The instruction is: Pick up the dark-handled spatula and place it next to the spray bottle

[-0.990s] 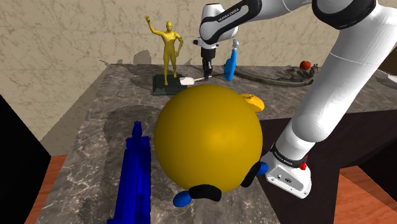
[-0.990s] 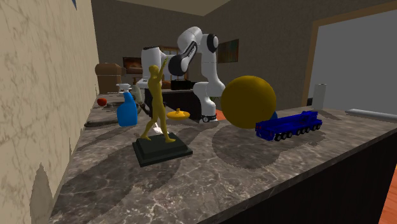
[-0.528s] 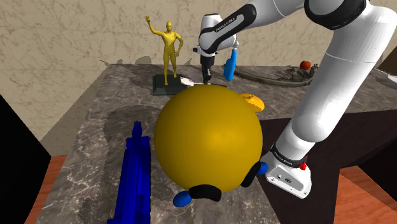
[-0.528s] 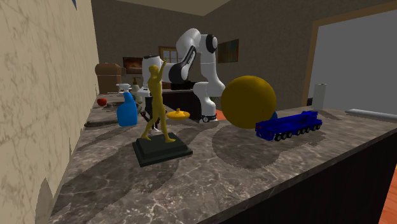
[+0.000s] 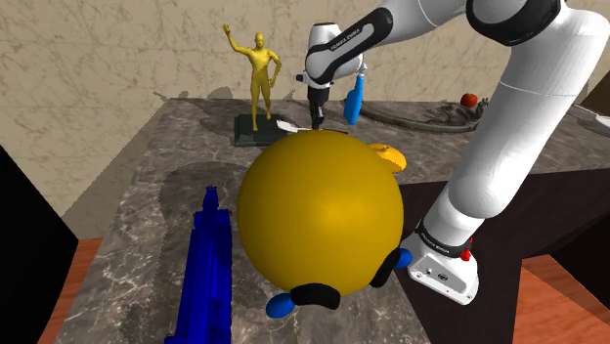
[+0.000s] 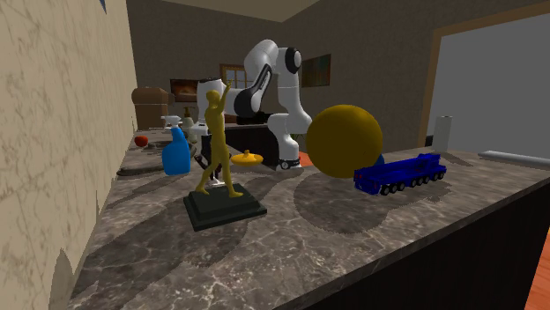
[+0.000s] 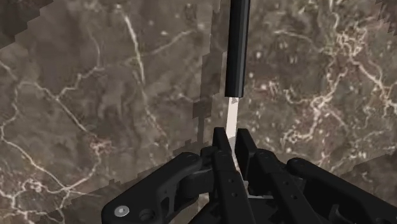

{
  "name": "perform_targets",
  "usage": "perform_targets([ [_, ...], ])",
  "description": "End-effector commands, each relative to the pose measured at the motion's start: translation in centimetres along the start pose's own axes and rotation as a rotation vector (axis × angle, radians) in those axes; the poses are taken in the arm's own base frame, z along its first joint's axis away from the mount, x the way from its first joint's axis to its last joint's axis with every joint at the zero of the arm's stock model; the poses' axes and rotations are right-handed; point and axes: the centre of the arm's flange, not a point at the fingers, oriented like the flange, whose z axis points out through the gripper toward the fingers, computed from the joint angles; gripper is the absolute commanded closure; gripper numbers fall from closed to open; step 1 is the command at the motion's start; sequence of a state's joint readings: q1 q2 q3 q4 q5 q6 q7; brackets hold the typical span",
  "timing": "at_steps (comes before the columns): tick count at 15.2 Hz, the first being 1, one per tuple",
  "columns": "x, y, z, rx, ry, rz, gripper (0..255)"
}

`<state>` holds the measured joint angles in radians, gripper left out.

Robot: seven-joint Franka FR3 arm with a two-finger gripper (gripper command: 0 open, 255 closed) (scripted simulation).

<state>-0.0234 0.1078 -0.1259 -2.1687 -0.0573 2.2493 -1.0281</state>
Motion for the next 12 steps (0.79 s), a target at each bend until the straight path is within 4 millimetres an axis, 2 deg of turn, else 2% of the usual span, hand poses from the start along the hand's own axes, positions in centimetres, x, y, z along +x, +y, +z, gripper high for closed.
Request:
perform_targets([
  [1, 0.0, -0.1, 0.3, 0.005, -0.003, 0.0, 0],
  [6, 0.0, -0.1, 0.4, 0.005, -0.003, 0.0, 0],
  [10, 0.0, -0.1, -4.6, 0.005, -0.003, 0.0, 0],
  [12, 0.0, -0.1, -4.6, 0.005, -0.003, 0.0, 0],
])
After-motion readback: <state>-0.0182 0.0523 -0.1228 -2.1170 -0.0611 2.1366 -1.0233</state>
